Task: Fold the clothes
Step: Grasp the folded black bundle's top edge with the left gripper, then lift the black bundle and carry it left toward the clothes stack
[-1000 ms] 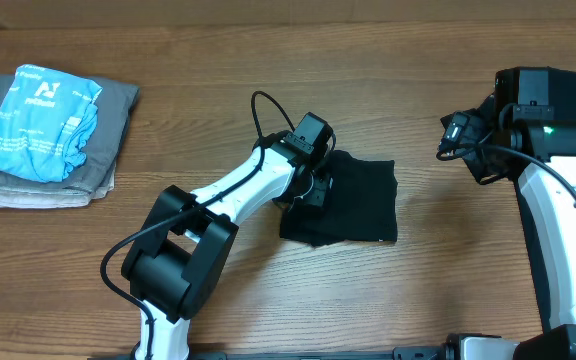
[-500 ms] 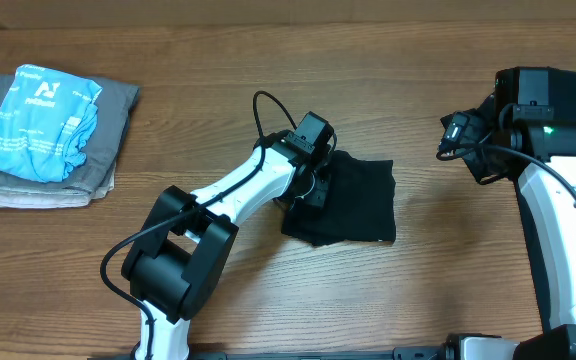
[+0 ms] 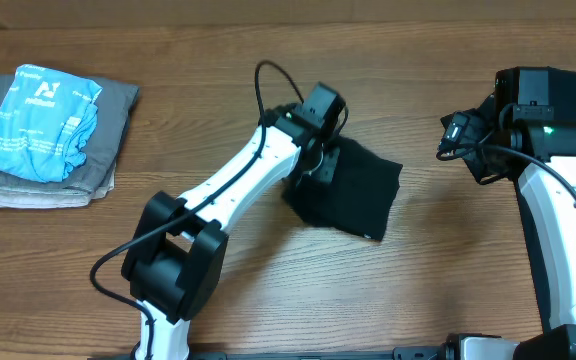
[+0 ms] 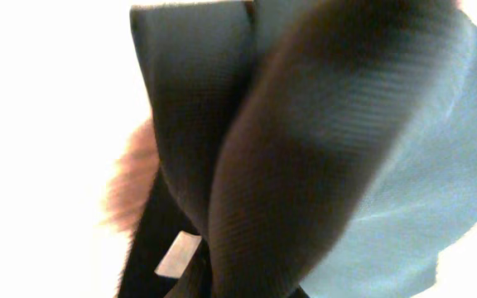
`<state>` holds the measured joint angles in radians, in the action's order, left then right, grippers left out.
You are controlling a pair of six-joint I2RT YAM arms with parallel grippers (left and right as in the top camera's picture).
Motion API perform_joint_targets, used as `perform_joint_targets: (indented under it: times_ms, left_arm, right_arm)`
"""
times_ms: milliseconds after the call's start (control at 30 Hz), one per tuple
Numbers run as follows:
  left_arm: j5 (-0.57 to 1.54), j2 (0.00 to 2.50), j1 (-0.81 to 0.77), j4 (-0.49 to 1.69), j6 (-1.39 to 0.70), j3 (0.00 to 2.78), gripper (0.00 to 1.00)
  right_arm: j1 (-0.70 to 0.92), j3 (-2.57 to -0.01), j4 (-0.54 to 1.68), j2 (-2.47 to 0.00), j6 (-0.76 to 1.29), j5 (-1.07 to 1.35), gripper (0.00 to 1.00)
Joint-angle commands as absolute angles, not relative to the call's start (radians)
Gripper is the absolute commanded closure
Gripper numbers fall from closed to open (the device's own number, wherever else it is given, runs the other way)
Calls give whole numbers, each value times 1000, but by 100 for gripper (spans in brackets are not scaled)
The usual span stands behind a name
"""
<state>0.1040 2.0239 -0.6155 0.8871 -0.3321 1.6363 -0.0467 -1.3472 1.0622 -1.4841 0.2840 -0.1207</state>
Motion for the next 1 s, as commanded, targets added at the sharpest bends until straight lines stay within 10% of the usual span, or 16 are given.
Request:
perform_joint_targets:
  times_ms: [0,967]
  left_arm:
    - [5,1967,-599,928,-320,1739,96]
    - [-55,1967,-73,1300,-323,2417,96]
  right_arm:
    - [-50,-1355,1057,-1478,281,-134,0]
    - [-50,-1355,1057,-1478,281,-134,0]
